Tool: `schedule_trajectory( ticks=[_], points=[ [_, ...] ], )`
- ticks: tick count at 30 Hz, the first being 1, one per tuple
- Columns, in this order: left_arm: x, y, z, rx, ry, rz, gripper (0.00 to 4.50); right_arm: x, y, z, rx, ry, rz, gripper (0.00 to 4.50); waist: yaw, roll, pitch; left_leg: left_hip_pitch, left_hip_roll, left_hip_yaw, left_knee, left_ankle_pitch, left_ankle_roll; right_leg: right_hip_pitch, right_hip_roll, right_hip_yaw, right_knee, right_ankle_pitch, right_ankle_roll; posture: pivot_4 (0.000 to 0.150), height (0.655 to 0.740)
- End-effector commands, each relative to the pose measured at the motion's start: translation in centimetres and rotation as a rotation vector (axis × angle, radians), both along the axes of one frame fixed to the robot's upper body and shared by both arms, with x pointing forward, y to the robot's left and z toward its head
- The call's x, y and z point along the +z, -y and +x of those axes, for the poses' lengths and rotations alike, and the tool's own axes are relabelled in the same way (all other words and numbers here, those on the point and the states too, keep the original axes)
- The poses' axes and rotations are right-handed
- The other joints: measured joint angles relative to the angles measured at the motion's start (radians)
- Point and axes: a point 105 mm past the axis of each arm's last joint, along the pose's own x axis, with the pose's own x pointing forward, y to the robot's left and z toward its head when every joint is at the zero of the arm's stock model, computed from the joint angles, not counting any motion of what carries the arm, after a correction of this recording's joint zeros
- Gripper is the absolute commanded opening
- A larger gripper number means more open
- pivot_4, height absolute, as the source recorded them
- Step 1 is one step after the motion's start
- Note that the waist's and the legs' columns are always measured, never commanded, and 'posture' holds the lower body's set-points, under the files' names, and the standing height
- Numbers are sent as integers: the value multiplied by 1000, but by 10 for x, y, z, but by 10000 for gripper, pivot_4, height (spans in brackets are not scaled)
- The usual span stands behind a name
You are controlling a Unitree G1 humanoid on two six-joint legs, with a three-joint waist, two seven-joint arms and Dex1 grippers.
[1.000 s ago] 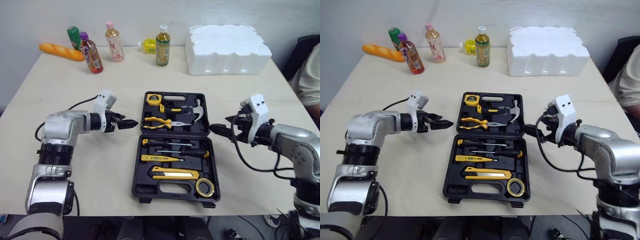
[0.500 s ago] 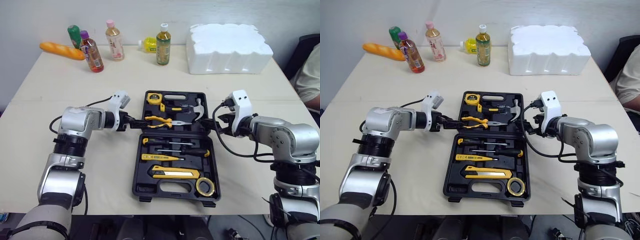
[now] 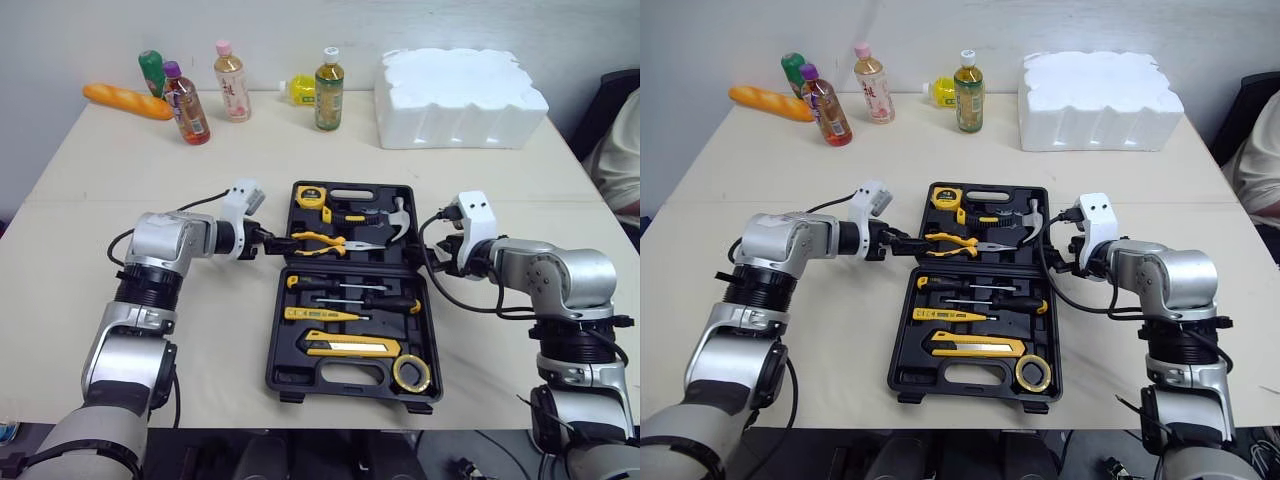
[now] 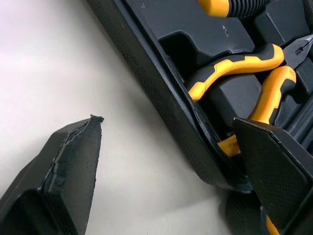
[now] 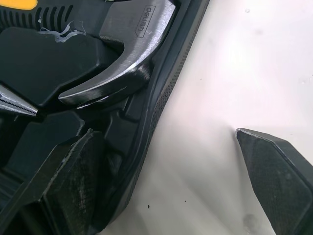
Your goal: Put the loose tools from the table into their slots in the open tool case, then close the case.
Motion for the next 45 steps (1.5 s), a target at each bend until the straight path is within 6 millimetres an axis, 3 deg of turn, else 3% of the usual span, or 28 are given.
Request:
schedule_trajectory(
  ticks=[1,4,5,8,9,15,18,20,23,27,34,42,45],
  points=[
    [4,-1,5,12,24,16,37242,6,0,1,1,42,-11,45000,0,0,0,0,0,0,0,0,0,0,0,0,0,0,0,1500,7400],
    [1,2,6,-12,55,52,24108,2,-2,0,22,40,-20,37190,0,0,0,0,0,0,0,0,0,0,0,0,0,0,0,1500,7400],
    [-3,4,6,-34,97,98,20042,-3,1,1,20,43,-57,32495,0,0,0,0,0,0,0,0,0,0,0,0,0,0,0,1500,7400],
    [-17,9,2,-74,99,143,19882,-14,11,4,14,52,-160,18489,0,-1,-2,3,-1,0,1,0,0,3,0,0,0,0,0,1500,7400],
    [-22,11,1,-72,77,134,19882,-16,8,3,15,32,-117,15066,1,-1,-3,4,-1,0,1,0,0,4,0,0,0,0,0,1500,7400],
    [-32,14,-6,-68,12,112,19882,-17,3,2,10,6,-42,15066,4,-2,-6,4,-2,-2,5,-2,3,7,-1,0,0,0,1,1500,7400],
    [-34,17,-11,-83,-13,100,19882,-18,2,0,7,4,-33,6705,4,-2,-7,4,-2,-2,5,-2,3,7,-1,0,0,0,1,1500,7400],
    [-35,18,-14,-84,-25,93,14832,-18,0,-1,10,3,-33,87,5,-2,-10,4,-2,-2,5,-2,3,7,-2,0,0,0,1,1500,7400],
    [-43,23,-22,-89,-65,76,5923,-16,-5,-2,17,10,-30,0,9,-2,-17,4,-4,-5,5,-2,4,9,-2,0,-1,0,1,1500,7400],
    [-50,24,-27,-98,-54,117,167,-12,-9,-2,27,31,-40,0,17,-1,-25,4,-5,-8,5,-3,5,10,-4,1,-1,0,1,1500,7400],
    [-36,37,-31,-120,-27,28,167,1,-19,1,36,79,-27,0,15,0,-28,4,-5,-9,4,-3,5,11,-4,1,-4,0,1,1500,7400],
    [-19,38,-26,-71,-74,-74,167,0,-20,-1,40,75,-28,0,15,0,-28,3,-5,-9,4,-3,5,11,-3,1,-4,0,1,1500,7400],
    [-11,39,-24,-25,-152,-129,10633,1,-22,-2,40,74,-25,0,14,0,-27,3,-5,-9,4,-3,5,10,-3,1,-4,0,1,1500,7400]
  ],
)
